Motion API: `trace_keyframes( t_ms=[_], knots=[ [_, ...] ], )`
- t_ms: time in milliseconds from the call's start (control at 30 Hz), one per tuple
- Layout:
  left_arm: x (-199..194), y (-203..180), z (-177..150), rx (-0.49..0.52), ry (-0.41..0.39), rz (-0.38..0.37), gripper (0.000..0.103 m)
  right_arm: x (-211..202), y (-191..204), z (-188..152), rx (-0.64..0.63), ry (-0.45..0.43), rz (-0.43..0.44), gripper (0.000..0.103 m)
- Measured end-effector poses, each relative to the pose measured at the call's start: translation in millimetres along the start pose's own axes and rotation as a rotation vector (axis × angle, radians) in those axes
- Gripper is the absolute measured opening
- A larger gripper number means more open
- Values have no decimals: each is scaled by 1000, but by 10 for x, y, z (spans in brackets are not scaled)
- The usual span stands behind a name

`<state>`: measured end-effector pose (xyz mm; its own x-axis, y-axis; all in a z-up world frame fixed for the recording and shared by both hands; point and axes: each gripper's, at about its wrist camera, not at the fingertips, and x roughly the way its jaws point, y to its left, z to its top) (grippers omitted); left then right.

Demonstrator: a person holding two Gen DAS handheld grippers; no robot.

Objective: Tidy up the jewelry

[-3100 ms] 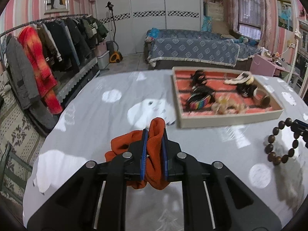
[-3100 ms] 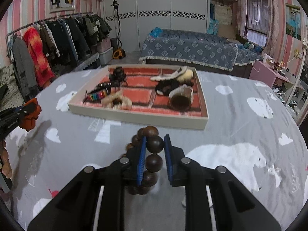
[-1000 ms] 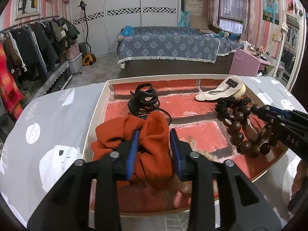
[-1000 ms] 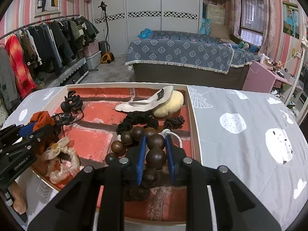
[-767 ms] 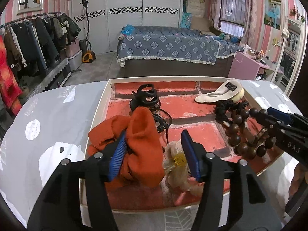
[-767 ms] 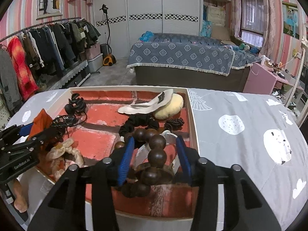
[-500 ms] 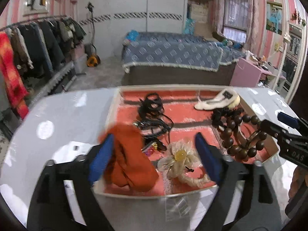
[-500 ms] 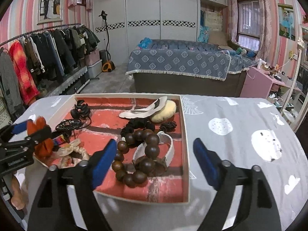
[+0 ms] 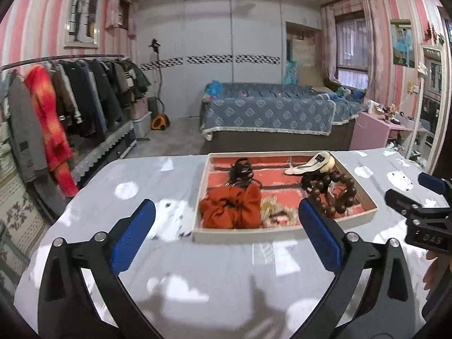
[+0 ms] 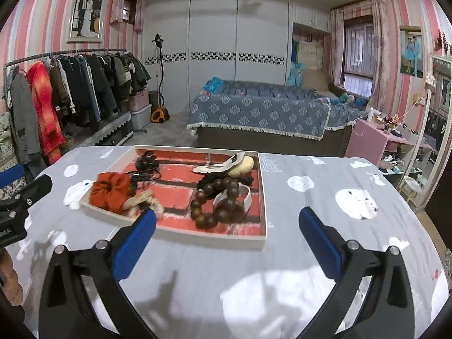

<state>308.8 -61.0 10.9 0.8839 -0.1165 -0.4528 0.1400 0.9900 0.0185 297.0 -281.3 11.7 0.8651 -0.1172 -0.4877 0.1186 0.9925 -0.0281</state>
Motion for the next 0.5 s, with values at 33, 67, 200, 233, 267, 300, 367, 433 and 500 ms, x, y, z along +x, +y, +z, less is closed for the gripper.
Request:
trace_keyframes(
  t_ms=[33,67,200,233,267,300,367,433,500],
  knots=[
    [-89,12,-60,0,-4,7,98,-90,2,-42,1,-11,-2,99],
    [-146,20,-107,2,-6,13,98,-194,14,-98,3,-25,-3,99],
    [-406,20,-268,23,-36,37,98,-440,29,-258,15,-40,0,99],
    [-491,37,-309,13,-48,36,98,-514,43,-313,21,-43,-1,99],
    [-544,61,-340,-4,-51,29,98,-571,50,-369,22,-47,-5,99],
    [-587,83,-367,-19,-53,20,98,-606,56,-407,20,-51,-6,99],
    [-647,112,-422,-44,-49,12,98,-705,65,-504,15,-60,0,99],
    [-696,152,-516,-75,-51,11,98,-779,65,-562,22,-72,13,99],
    [-715,165,-603,-86,-55,25,98,-850,67,-619,25,-83,26,99]
  ],
)
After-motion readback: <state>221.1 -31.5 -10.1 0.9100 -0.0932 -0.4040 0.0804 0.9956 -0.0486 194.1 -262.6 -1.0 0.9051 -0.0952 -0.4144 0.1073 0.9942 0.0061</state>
